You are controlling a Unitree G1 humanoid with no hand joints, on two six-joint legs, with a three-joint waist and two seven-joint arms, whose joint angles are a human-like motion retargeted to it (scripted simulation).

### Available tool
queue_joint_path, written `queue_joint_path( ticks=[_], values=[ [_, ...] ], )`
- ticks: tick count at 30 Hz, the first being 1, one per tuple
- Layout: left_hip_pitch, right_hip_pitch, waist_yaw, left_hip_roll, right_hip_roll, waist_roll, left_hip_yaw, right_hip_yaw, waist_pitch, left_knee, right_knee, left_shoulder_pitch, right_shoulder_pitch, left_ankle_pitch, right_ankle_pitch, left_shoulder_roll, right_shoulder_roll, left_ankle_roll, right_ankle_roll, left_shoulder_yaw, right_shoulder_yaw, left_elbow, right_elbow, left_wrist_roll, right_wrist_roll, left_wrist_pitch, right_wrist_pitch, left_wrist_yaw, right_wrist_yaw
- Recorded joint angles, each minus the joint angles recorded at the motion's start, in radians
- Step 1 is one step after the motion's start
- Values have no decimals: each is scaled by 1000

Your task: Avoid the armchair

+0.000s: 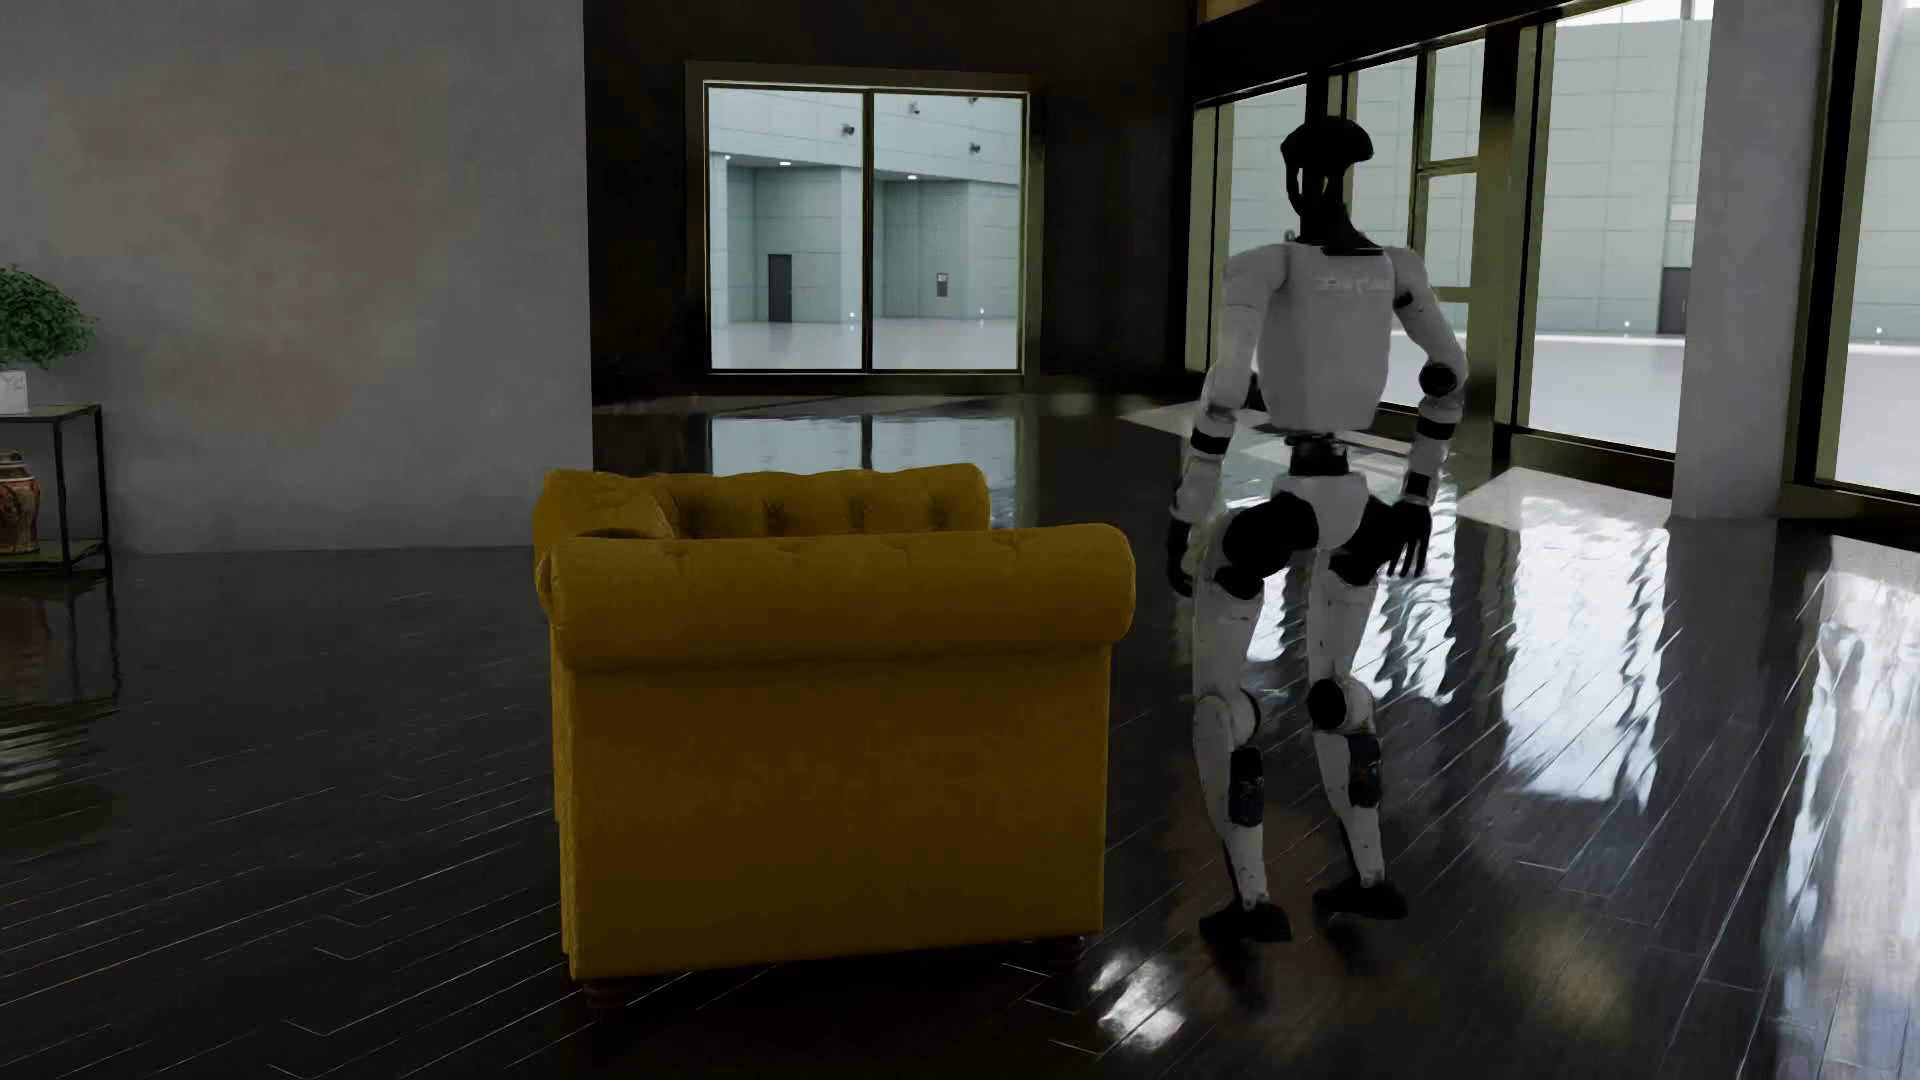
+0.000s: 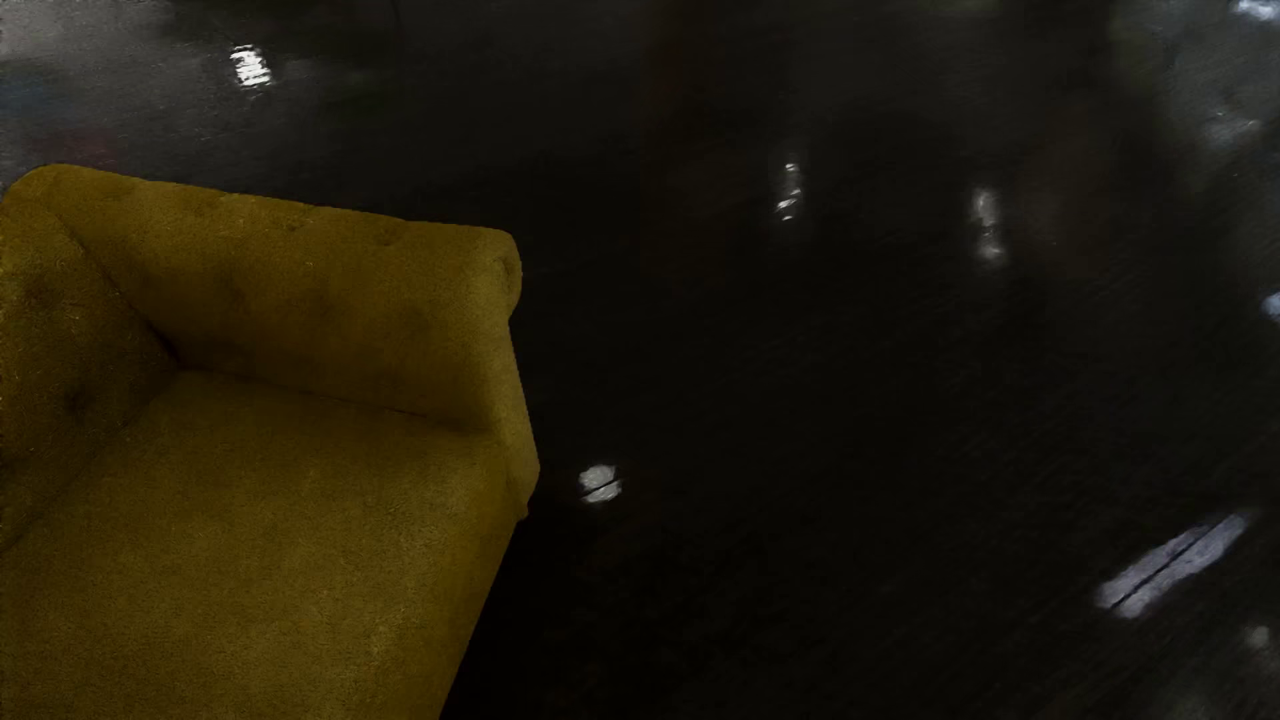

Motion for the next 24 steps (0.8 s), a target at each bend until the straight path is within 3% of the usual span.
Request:
queue_joint_path(
  ticks=[7, 13, 20, 24],
  values=[
    [79, 11, 0, 21, 13, 5, 0, 0, -14, -68, -18, 2, -49, -48, -33, -3, 37, 0, 0, -112, -27, 50, -37, 0, 0, 0, 0, 0, 0],
    [101, -3, -21, 22, 14, 11, 0, 0, -14, -78, -10, -22, -35, -81, -44, 13, 71, 0, 0, -69, 14, 61, -118, 0, 0, 0, 0, 0, 0],
    [128, -29, -66, 35, 36, 16, 0, 0, -27, -78, 31, -29, -8, -142, -67, 20, 62, 0, 0, -27, 29, 21, -44, 0, 0, 0, 0, 0, 0],
    [16, -4, -75, 70, 68, 18, 0, 0, -19, 101, 29, -28, 3, -123, -112, 25, 56, 0, 0, 18, 36, 12, 12, 0, 0, 0, 0, 0, 0]
  ],
)
